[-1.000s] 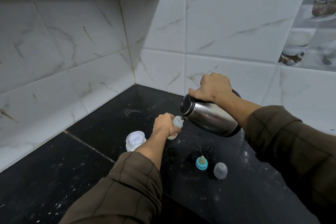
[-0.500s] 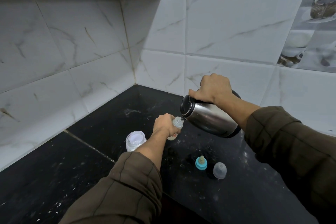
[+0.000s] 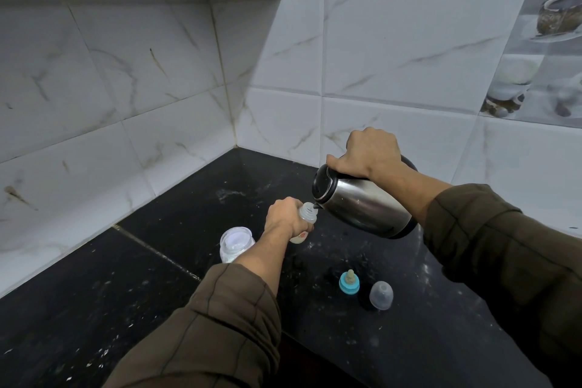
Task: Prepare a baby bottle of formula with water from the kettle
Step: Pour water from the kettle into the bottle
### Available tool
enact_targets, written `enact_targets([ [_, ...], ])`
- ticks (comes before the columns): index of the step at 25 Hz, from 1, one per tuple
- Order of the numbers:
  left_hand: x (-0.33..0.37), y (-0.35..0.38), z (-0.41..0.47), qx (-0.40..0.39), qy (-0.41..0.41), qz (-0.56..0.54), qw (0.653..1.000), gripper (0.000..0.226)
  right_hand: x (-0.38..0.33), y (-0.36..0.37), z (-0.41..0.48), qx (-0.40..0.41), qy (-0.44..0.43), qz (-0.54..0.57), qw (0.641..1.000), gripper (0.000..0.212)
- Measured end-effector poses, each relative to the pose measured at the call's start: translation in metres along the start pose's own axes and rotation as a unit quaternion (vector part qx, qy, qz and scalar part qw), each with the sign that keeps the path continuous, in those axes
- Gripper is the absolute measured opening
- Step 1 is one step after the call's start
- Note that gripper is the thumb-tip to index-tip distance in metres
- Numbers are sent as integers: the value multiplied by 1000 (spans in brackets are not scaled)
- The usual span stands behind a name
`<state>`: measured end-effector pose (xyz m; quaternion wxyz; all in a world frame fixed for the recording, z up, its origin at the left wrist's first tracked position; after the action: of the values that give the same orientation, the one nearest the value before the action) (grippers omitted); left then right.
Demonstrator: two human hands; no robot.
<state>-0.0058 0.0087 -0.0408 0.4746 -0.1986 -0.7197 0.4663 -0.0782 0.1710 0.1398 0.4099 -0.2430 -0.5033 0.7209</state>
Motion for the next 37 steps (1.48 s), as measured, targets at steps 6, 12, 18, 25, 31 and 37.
enact_targets([
  [6,0,2,0,-4,2,-3,1000,53,0,-1,0,0,-2,-1,1000,55],
  [12,1,1,2,0,4,5,1000,54,0,-2,0,1,-3,-1,1000,56],
  [18,2,1,3,-1,3,6,1000,56,-1,-4,2,3,-7,-7,1000,55],
  [25,1,1,4,-1,1,8,1000,56,-1,-2,2,-4,-4,-7,1000,56],
  [31,1,2,6,-5,3,11,1000,55,0,-1,3,-1,-4,-9,1000,56],
  [37,2,2,7,-3,3,6,1000,55,1,-1,5,-1,-2,-11,1000,56],
])
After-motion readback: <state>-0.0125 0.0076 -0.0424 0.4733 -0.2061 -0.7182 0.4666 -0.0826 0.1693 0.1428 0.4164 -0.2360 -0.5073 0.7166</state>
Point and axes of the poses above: each hand's wrist, its own z-axis towards the middle knuckle, its own y-axis out of the palm, x = y × z, the point moved 8 cm from there along z, towards the middle knuckle, and after that the axes turned 3 degrees about -y, right-handed, at the moved point
